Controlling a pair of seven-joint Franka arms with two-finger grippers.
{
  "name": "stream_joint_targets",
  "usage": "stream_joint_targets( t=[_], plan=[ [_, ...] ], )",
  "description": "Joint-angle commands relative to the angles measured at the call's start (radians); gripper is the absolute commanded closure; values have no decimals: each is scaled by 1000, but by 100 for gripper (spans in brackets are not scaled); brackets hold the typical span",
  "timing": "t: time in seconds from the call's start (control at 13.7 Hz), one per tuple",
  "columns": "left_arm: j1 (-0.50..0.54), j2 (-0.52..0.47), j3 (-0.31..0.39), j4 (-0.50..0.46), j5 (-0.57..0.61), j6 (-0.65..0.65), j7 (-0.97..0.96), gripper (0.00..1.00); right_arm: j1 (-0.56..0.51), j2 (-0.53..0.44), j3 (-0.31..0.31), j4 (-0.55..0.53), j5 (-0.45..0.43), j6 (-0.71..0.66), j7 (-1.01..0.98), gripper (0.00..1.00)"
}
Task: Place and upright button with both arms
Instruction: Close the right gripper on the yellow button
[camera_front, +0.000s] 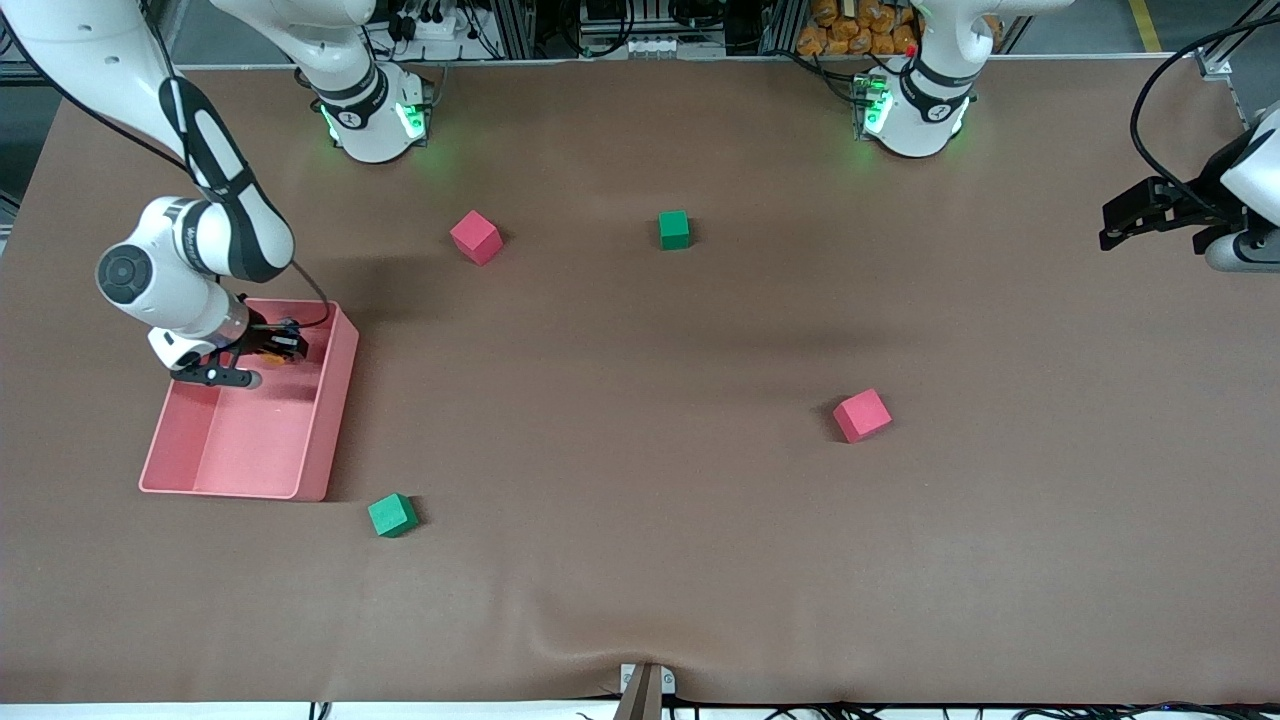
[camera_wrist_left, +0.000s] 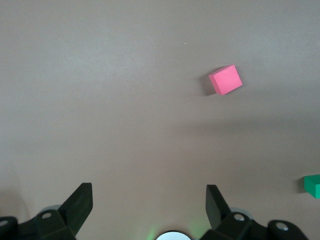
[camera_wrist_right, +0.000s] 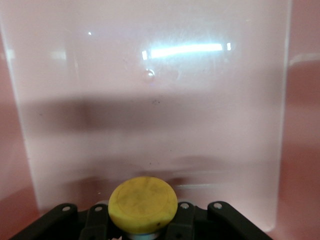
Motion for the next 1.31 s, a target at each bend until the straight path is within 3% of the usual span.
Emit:
stream_joint_targets(
  t=[0.0, 0.51, 1.24],
  plan=[
    [10, 13, -1, 23, -15, -17, 27, 0, -27, -63, 14, -10, -13, -33, -13, 80],
    [11, 13, 2, 23, -27, -17, 27, 0, -27, -110, 14, -9, -13, -56, -27, 79],
    [11, 13, 4, 23, -29, -25, 27, 0, -30, -203, 20, 39, -13, -89, -200, 79]
  ],
)
